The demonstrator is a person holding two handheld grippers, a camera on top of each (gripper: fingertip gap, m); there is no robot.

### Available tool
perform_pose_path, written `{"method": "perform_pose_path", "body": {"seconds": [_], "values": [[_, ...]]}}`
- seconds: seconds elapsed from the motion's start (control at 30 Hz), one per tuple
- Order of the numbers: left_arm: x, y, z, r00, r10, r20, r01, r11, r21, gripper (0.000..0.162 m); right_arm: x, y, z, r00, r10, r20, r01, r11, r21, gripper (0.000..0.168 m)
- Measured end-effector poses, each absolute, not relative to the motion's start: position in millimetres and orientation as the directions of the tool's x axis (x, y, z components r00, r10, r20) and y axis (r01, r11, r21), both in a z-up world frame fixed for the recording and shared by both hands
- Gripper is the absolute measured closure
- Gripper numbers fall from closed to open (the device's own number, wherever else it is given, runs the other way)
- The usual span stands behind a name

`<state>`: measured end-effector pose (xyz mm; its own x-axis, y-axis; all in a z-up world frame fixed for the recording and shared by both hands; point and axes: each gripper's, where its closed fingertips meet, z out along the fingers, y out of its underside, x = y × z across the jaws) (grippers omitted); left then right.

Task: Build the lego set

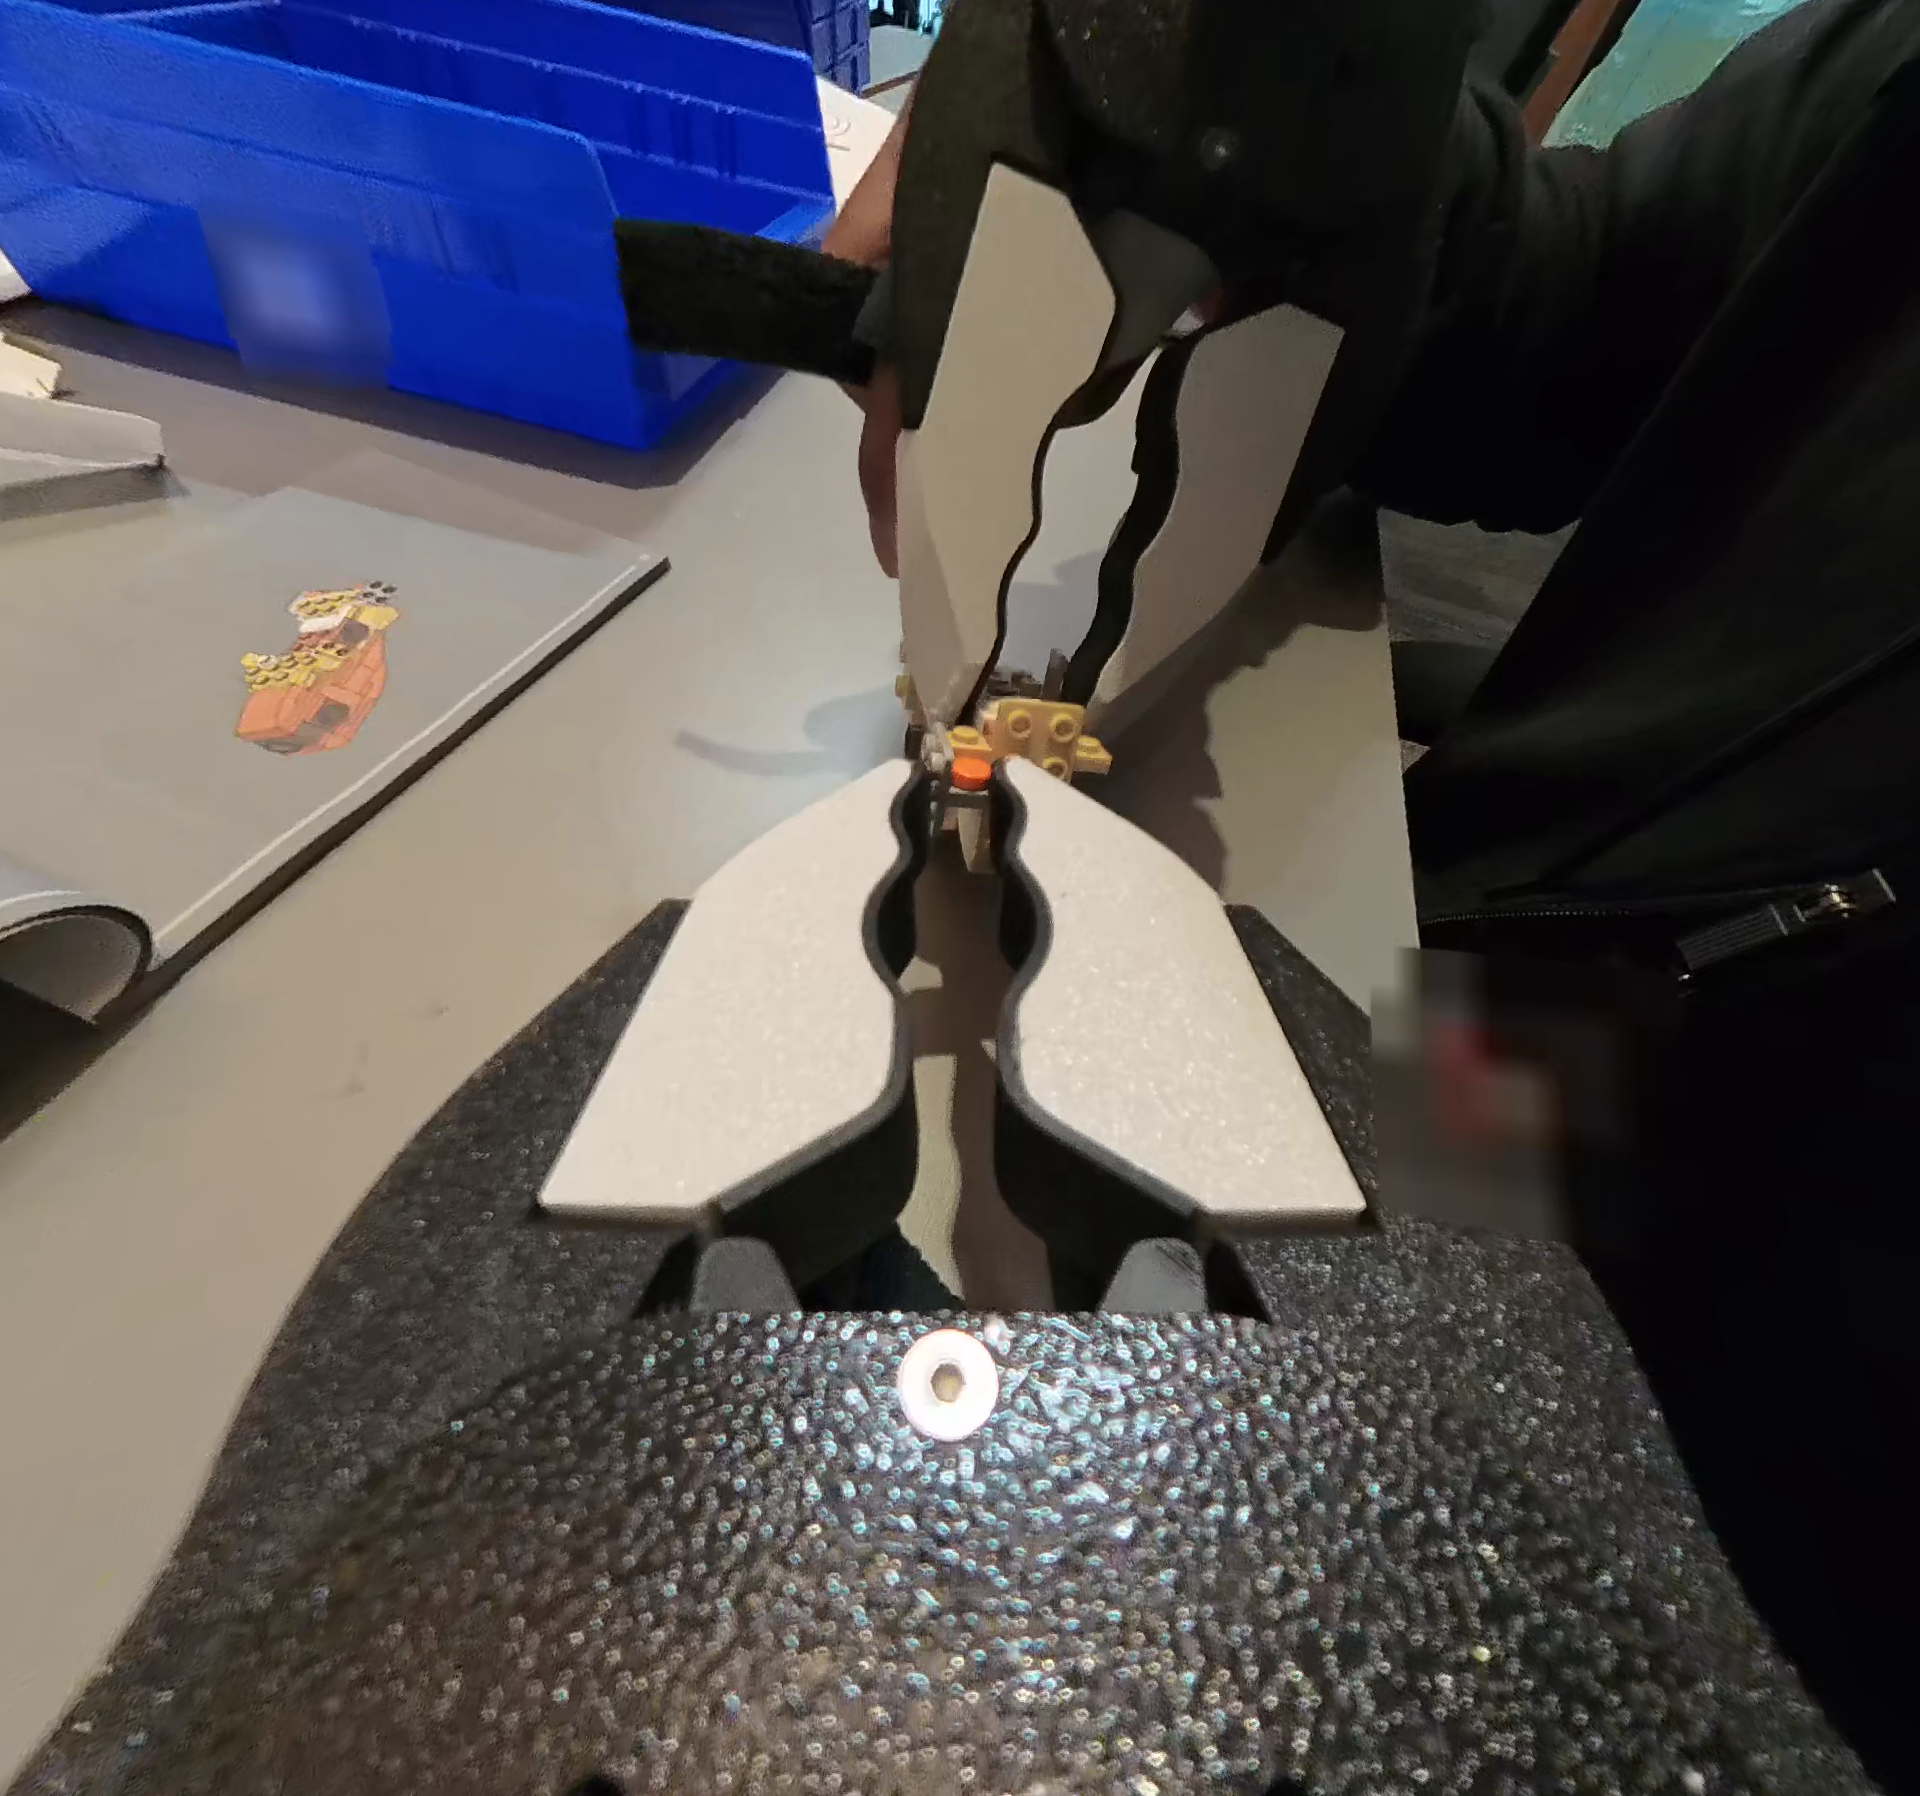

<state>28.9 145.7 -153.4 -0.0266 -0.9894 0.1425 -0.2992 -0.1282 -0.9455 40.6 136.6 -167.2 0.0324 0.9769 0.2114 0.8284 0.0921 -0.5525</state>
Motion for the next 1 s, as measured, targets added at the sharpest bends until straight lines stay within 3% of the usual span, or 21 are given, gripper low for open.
{"method": "perform_pose_path", "body": {"seconds": [0.3, 0.67, 1.0], "values": [[32, 145, -149, -0.022, -0.998, 0.053, -0.278, -0.045, -0.96, 0.152, 42, 137, -165, 0.044, 0.945, 0.324, 0.837, 0.143, -0.529, 0.149], [31, 143, -155, 0.001, -0.983, -0.183, -0.318, 0.173, -0.932, 0.152, 43, 140, -172, 0.014, 0.796, 0.606, 0.882, 0.275, -0.382, 0.148], [36, 135, -157, -0.009, -0.858, -0.514, -0.34, 0.486, -0.805, 0.152, 47, 138, -175, 0.033, 0.636, 0.771, 0.88, 0.348, -0.324, 0.148]]}}
